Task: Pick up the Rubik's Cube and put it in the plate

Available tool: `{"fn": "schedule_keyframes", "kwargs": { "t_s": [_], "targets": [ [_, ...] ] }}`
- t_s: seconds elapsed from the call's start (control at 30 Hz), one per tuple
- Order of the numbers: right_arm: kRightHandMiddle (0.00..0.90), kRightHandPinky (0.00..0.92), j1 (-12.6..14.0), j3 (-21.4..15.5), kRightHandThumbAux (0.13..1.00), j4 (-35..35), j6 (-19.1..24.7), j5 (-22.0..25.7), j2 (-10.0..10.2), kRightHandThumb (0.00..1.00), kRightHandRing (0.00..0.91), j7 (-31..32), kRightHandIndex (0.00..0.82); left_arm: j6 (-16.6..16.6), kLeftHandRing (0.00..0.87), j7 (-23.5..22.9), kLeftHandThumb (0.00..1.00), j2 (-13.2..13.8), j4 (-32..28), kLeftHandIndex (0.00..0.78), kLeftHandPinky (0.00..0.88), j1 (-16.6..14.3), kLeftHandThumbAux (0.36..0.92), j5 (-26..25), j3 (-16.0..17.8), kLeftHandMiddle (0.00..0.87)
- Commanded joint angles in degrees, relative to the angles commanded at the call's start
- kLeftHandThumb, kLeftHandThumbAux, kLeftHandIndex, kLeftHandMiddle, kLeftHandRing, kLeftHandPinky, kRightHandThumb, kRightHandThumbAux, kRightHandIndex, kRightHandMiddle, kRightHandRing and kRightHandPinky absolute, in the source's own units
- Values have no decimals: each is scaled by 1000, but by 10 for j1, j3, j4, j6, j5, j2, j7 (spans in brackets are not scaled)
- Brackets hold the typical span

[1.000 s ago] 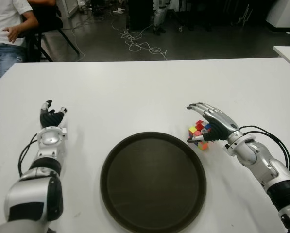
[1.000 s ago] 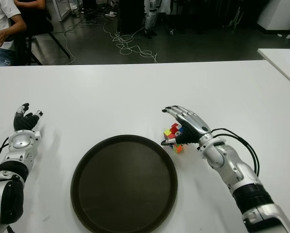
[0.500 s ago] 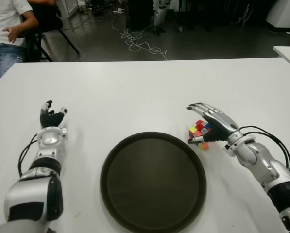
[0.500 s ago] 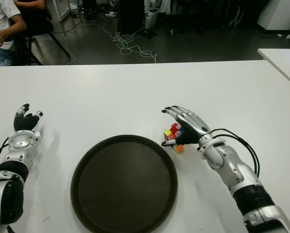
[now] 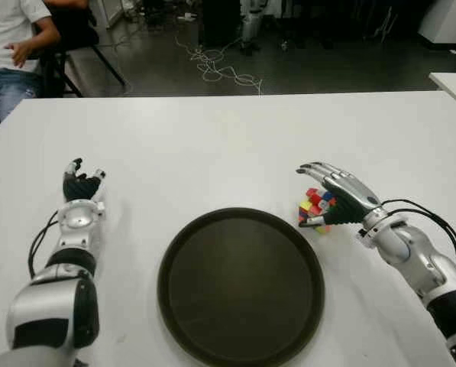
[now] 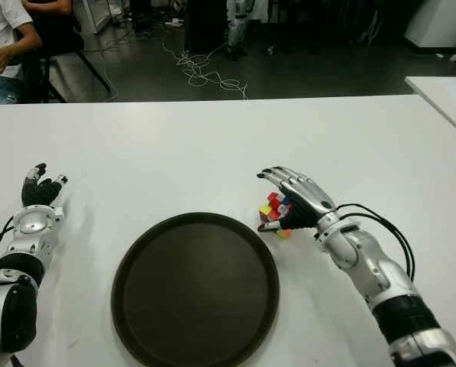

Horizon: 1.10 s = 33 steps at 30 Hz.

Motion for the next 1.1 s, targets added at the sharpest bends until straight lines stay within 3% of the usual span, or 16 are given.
{"fn": "schedule_keyframes", "kwargs": {
  "t_s": [0.63, 1.1],
  "targets": [
    [0, 0, 25, -11, 617, -32, 31, 5, -1, 0, 0, 21, 0, 1, 86, 7, 54, 1, 1, 50, 126, 0, 743, 7, -5, 54],
    [0, 0, 28, -11, 630, -20, 25, 15, 7, 0, 0, 16, 0, 1, 71, 4, 55, 3, 1, 40, 98, 0, 735, 7, -7, 43]
  ]
}}
